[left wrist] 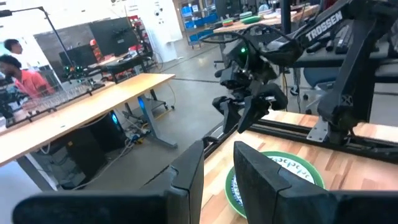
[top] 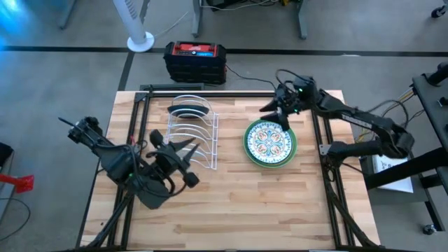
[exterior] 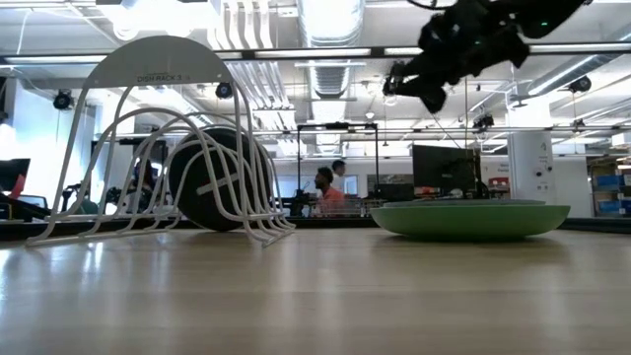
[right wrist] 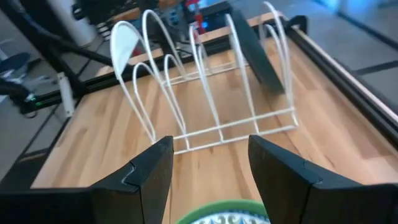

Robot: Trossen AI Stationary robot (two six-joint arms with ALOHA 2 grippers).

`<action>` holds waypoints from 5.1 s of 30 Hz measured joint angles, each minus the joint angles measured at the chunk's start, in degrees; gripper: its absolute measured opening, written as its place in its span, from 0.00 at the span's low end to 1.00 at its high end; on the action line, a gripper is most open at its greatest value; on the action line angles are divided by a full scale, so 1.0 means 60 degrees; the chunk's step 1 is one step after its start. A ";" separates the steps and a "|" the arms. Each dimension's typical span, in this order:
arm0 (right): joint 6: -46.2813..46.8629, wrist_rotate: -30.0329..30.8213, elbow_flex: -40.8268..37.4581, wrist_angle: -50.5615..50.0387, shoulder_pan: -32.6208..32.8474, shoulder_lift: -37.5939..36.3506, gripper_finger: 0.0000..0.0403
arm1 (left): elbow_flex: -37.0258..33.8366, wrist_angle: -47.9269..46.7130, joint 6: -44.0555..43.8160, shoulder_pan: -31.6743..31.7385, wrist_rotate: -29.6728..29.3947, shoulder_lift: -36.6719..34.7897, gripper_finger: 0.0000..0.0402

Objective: Sort dishes
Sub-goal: Put the white pattern plate in the dish rack

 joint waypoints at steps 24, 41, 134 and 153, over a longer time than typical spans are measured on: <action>0.3119 0.4073 -0.3052 -0.1202 0.0004 -0.2371 0.49 | 0.0000 0.0357 -0.0806 0.0050 0.0316 0.1461 0.19; 0.2584 0.5333 -0.3075 -0.3410 0.0026 -0.3238 0.49 | 0.0000 0.2157 -0.0796 0.1921 0.3603 0.2862 0.19; 0.2674 0.5665 -0.4568 -0.0622 0.0022 -0.1177 0.49 | -0.0104 0.5973 0.0442 0.5049 0.8704 0.7092 0.19; 0.2559 0.5202 -0.4568 -0.0222 0.0016 -0.0870 0.49 | -0.0208 0.6137 0.0167 0.5136 0.8867 0.7395 0.19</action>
